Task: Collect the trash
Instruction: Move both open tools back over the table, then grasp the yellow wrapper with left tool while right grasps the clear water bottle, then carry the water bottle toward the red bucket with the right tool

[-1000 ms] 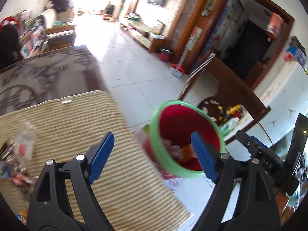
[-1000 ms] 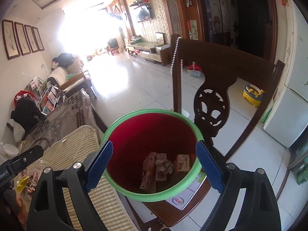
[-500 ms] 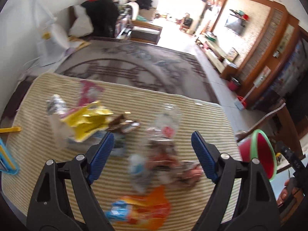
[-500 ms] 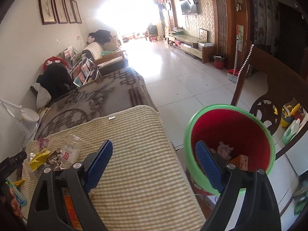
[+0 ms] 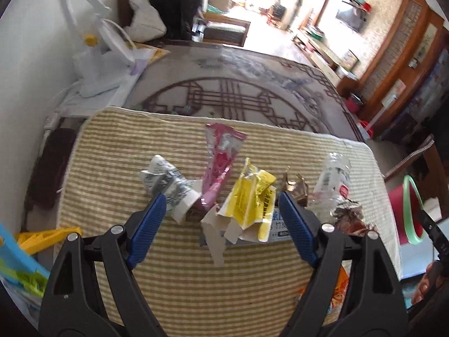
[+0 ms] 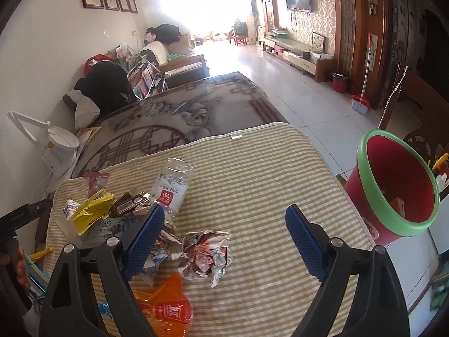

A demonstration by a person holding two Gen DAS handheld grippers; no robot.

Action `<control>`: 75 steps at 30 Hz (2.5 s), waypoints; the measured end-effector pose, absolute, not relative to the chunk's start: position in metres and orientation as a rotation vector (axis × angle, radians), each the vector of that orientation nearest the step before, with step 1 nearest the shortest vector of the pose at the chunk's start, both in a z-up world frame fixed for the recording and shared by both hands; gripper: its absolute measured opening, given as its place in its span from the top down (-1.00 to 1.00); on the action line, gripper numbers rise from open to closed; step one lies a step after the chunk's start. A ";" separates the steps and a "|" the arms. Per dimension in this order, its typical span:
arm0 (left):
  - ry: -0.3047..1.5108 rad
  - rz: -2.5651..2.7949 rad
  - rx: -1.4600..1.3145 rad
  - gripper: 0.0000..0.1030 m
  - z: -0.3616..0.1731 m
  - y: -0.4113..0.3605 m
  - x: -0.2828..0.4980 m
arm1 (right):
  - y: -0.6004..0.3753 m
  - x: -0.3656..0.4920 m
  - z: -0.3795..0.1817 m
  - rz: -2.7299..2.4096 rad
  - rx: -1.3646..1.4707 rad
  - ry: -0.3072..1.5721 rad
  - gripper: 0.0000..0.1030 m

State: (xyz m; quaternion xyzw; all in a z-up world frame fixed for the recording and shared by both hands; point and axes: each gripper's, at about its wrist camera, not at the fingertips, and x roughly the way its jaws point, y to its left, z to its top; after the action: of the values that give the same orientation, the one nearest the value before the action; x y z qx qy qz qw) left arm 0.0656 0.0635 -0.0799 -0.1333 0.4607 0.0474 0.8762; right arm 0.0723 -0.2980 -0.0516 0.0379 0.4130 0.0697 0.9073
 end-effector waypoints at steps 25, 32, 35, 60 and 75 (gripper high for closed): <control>1.107 -0.110 -0.339 0.05 -0.133 0.061 0.114 | -0.265 0.060 -0.053 0.069 0.083 0.865 -0.65; 0.993 -0.056 -0.300 0.05 -0.107 0.055 0.068 | -0.256 0.103 -0.075 0.138 0.190 0.979 -0.65; 0.985 -0.064 -0.288 0.03 -0.103 0.048 0.054 | -0.251 0.130 -0.087 0.153 0.243 1.032 -0.65; 0.964 0.039 -0.357 0.01 -0.102 0.064 0.011 | -0.170 0.205 -0.169 0.270 0.133 1.303 -0.04; 0.962 -0.004 -0.337 0.00 -0.099 0.052 0.019 | -0.182 0.151 -0.042 0.405 0.148 0.940 -0.04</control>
State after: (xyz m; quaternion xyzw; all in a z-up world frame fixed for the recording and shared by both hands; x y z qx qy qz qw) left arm 0.0189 0.0524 -0.0994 -0.1613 0.4605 -0.0017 0.8729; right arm 0.1508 -0.1820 -0.0423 0.0706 0.4494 0.1935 0.8692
